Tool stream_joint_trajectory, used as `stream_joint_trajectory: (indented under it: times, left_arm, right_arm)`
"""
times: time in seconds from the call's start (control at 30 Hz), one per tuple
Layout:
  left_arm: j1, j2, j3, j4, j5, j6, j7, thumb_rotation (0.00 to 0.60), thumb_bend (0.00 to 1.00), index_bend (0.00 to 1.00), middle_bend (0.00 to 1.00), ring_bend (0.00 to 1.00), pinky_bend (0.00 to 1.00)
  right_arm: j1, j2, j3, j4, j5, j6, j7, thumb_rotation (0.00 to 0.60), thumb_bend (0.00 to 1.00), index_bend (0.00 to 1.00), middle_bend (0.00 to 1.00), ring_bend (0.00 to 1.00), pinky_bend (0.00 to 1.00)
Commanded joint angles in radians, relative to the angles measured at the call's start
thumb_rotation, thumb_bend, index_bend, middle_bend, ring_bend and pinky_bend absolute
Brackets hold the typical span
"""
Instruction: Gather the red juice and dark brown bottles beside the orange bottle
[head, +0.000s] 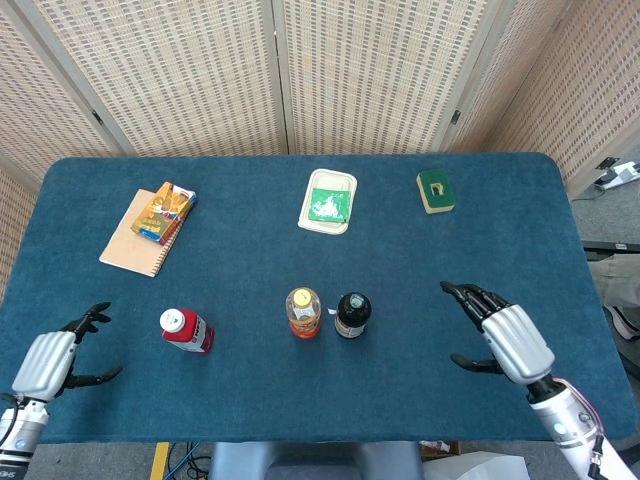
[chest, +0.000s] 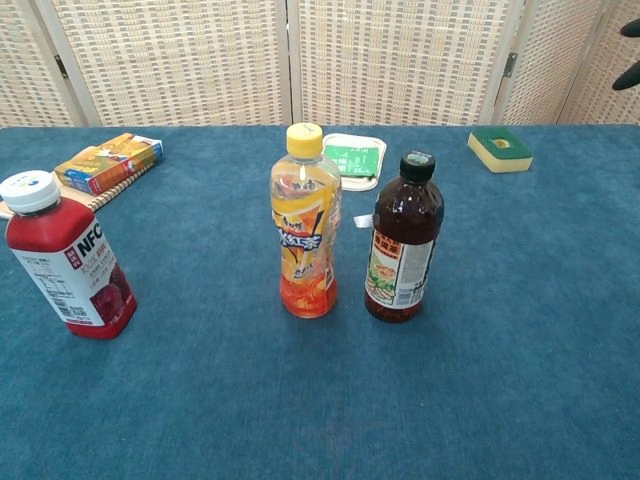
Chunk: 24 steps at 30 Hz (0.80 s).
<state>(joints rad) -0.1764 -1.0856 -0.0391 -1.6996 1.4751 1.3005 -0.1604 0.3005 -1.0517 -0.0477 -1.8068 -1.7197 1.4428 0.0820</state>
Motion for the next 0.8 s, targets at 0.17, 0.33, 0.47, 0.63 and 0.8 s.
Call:
stream_joint_trajectory:
  times: [0.17,0.33,0.47,0.63,0.8]
  left_arm:
    - [-0.063,-0.004,-0.020,-0.039,-0.036,-0.095,-0.095,0.600,0.05,0.00,0.06,0.14,0.43]
    - [-0.090,-0.034,-0.028,-0.035,-0.052,-0.132,-0.132,0.600,0.05,0.00,0.05,0.12,0.41]
    - [-0.107,-0.055,-0.034,-0.030,-0.062,-0.151,-0.145,0.600,0.05,0.00,0.05,0.12,0.41]
    - [-0.129,-0.089,-0.044,-0.019,-0.091,-0.174,-0.125,0.600,0.05,0.01,0.05,0.12,0.41]
    - [-0.153,-0.112,-0.052,-0.011,-0.144,-0.228,-0.146,0.600,0.05,0.03,0.05,0.12,0.41]
  right_arm:
    - [-0.055,0.014,-0.021,0.039,-0.053,0.074,0.051,0.600,0.00,0.00,0.19,0.16,0.34]
    - [-0.081,0.015,-0.027,0.061,-0.075,0.115,0.089,0.600,0.00,0.00,0.20,0.16,0.34]
    - [-0.097,0.015,-0.030,0.076,-0.083,0.134,0.114,0.600,0.00,0.00,0.20,0.16,0.34]
    - [-0.110,0.013,-0.028,0.096,-0.081,0.146,0.143,0.600,0.00,0.00,0.20,0.16,0.34]
    - [-0.116,0.010,-0.028,0.115,-0.078,0.146,0.180,0.600,0.00,0.00,0.20,0.16,0.34]
